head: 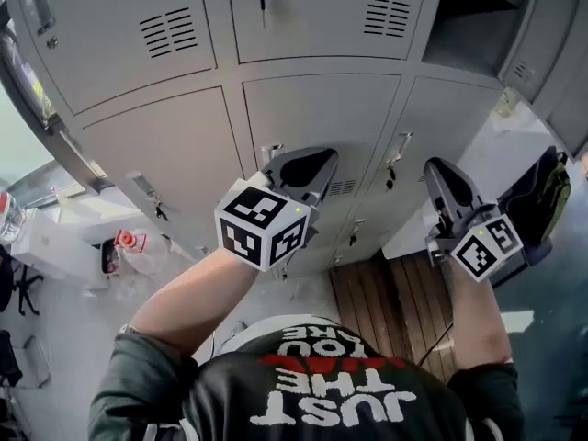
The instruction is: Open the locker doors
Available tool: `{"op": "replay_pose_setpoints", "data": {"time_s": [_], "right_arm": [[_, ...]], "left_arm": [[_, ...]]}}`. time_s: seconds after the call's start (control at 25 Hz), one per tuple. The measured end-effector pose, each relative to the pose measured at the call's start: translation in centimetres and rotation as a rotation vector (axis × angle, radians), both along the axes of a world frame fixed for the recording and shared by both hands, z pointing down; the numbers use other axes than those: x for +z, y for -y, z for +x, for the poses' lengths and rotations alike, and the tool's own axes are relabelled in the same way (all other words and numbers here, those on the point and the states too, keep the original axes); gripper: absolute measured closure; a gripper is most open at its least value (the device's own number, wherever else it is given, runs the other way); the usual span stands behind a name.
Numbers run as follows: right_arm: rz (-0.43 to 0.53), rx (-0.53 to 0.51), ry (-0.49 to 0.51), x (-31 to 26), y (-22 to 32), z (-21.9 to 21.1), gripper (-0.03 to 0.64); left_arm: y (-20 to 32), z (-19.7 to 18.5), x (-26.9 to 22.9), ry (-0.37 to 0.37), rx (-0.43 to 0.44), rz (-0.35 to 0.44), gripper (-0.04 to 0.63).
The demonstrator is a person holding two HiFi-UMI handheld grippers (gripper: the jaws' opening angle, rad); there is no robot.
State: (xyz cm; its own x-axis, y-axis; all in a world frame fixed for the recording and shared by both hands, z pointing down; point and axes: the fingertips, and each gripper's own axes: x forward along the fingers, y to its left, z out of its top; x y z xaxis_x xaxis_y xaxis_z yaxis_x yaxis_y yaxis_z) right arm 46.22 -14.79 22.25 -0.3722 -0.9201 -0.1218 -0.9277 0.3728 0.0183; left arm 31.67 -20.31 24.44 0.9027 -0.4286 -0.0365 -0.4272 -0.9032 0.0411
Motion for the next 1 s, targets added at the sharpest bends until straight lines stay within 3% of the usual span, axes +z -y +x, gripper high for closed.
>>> {"op": "replay_pose_setpoints", "data": {"time_s": [0.36, 0.56, 0.72, 1.0], "right_arm": [[-0.097, -0.169, 0.079, 11.3, 2.8, -8.3, 0.569], [-0.155, -0.201, 0.08, 16.1, 3.2, -14.5, 0.569], [-0.221, -0.213, 0.081, 21.2, 2.2, -20.3, 0.569], [-0.331, -0.127, 0.064, 28.9, 0.7, -31.5, 0.569]], "left_arm": [[1.4, -14.8, 13.2, 0.078, -0.249, -0.161, 0.591], [0.4, -24.0, 19.3, 0.115, -0.361, -0.243, 0.591], [-1.5, -30.8, 23.6, 0.134, -0.384, -0.311, 0.591], [-4.1, -43.1, 28.9, 0.18, -0.368, -0.349, 0.591]]}}
